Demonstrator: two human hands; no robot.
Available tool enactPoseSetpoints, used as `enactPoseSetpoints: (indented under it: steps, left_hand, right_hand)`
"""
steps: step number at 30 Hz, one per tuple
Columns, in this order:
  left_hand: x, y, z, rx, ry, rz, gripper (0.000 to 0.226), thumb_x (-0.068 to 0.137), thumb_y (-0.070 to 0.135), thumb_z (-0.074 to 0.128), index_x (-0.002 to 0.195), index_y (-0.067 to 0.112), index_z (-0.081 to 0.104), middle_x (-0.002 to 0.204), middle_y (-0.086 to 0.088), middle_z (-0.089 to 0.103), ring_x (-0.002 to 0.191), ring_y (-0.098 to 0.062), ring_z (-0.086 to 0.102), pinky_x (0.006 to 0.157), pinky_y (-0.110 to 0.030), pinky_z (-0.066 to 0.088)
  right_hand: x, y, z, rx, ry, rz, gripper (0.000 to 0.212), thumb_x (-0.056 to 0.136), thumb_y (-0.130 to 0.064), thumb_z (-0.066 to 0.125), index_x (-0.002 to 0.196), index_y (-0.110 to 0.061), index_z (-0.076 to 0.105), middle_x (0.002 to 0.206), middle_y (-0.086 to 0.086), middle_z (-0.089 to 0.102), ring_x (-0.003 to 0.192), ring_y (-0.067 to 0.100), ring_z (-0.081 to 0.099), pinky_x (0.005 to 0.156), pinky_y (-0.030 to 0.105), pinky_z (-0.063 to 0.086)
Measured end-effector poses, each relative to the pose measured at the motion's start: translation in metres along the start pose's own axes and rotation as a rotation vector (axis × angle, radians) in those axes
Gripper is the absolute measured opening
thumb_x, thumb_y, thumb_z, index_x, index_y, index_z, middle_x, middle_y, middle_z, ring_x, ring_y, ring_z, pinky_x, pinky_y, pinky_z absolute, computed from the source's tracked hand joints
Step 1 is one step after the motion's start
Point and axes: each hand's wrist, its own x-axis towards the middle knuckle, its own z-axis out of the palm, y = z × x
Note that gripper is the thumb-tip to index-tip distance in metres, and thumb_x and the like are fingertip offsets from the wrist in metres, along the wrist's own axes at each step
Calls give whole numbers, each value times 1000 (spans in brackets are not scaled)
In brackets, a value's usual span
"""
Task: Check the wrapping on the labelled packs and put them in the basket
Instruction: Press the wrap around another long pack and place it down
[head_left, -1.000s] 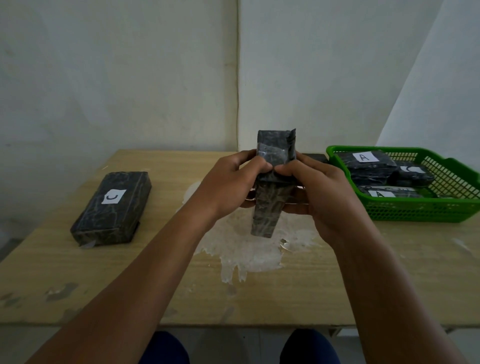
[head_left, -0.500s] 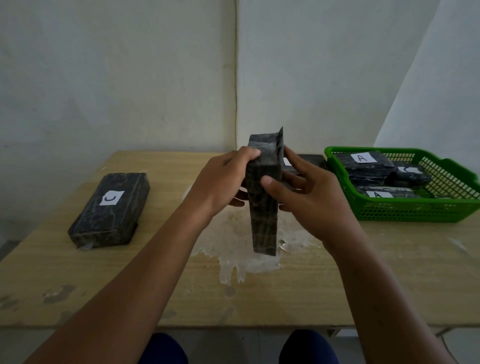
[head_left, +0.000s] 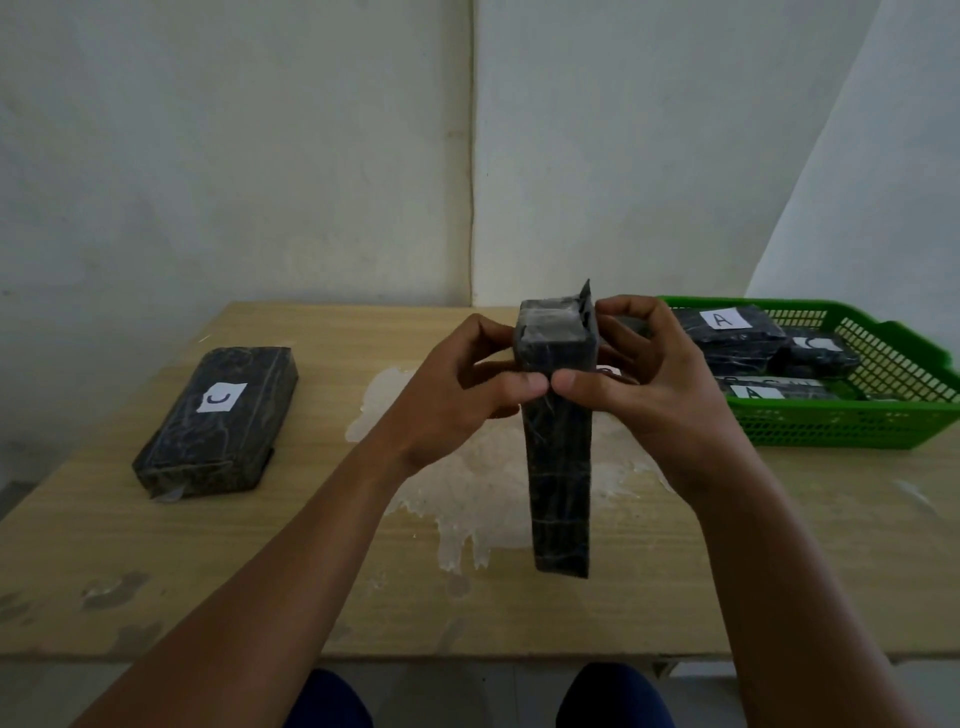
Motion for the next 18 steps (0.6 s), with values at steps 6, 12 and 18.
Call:
enactPoseSetpoints:
  steps: [6, 12, 18]
  left_hand:
    - [3, -1, 1, 28, 72, 175, 48, 73, 37, 84, 113, 24, 61, 127, 3, 71, 125, -18, 67, 90, -32, 58]
    - [2, -3, 0, -9, 90, 229, 56, 72, 29, 85, 118, 9, 58, 130, -6, 69, 129, -21, 64, 83, -37, 62]
    - [8, 2, -1, 34, 167, 199, 49, 71, 42, 77, 109, 14, 64, 105, 4, 78, 103, -13, 75, 77, -31, 61]
  right_hand:
    - [-1, 6, -6, 81, -65, -64, 88, 55, -29, 94, 131, -19, 50, 136, 4, 71, 127, 22, 69, 109, 52, 54]
    - [1, 5, -5, 56, -79, -115, 90, 56, -27, 95, 132, -17, 48, 137, 6, 71, 130, 25, 66, 115, 56, 48]
    - [0, 8, 8, 76, -8, -105, 85, 62, -36, 90, 136, -21, 50, 137, 1, 69, 126, 20, 68, 109, 55, 54]
